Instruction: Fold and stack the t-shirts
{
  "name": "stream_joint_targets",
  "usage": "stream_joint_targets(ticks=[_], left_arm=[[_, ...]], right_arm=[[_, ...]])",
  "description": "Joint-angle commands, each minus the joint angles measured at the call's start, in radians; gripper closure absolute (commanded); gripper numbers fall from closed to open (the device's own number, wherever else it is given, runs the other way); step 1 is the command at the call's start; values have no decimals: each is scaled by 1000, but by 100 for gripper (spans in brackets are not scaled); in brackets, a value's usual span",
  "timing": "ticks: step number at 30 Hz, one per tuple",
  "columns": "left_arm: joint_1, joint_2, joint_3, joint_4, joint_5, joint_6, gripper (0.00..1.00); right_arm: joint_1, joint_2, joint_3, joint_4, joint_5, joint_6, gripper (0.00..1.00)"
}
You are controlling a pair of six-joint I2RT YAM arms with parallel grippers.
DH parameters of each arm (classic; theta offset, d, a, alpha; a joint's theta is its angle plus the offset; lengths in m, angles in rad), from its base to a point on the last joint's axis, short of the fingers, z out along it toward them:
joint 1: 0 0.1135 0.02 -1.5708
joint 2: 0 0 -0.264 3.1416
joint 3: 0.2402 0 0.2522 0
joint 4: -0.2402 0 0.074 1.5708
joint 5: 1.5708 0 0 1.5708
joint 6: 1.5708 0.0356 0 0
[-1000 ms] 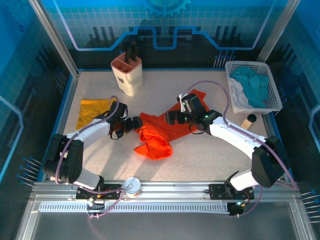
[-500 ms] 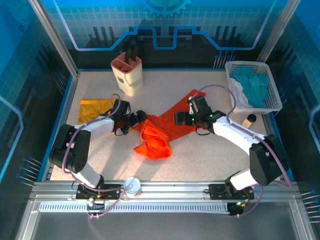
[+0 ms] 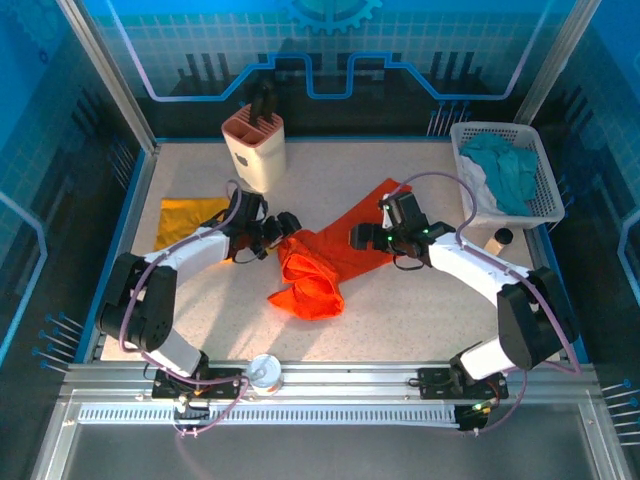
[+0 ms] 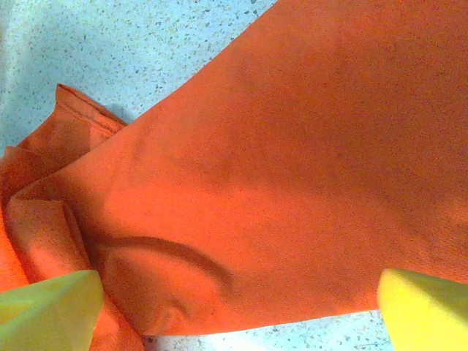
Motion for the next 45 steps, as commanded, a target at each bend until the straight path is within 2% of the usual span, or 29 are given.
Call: stream_joint_targets(ticks=[1, 4, 7, 14, 25, 29, 30, 35, 38, 40, 43, 45], left_arm=[[-13, -16, 50, -179, -74, 59, 16], [-17, -62, 67, -295, -198, 139, 18], [-17, -83, 92, -356, -231, 179, 23], [-18, -73, 68, -270, -68, 91, 24], [-18, 91, 88, -77, 18, -21, 25], [-18, 135, 90, -42, 29, -36, 29], [-18, 143, 93, -38, 30, -35, 31], [-18, 177, 107, -24, 33, -28, 58], [-17, 171, 116, -28, 18, -3, 85], [-18, 157, 126, -35, 5, 23, 97], [-18, 130, 163, -81, -11, 104, 100], [-18, 110, 193, -115, -13, 173, 100]], right_arm=[[-20, -17, -13, 12, -25, 21, 3], [-28, -28, -21, 13, -26, 20, 3], [-32, -24, -21, 24, -33, 21, 3], [-35, -1, 1, 14, -46, 21, 4], [-38, -30, -24, 13, -34, 21, 4], [-41, -39, -37, 19, -34, 27, 4], [-40, -38, -37, 19, -35, 28, 4], [-44, -38, -39, 18, -36, 29, 4], [-45, -34, -37, 19, -37, 25, 8], [-47, -29, -39, 22, -30, 26, 14], [-56, -11, -42, 33, -20, 36, 26], [-68, 8, -42, 39, -19, 42, 28]])
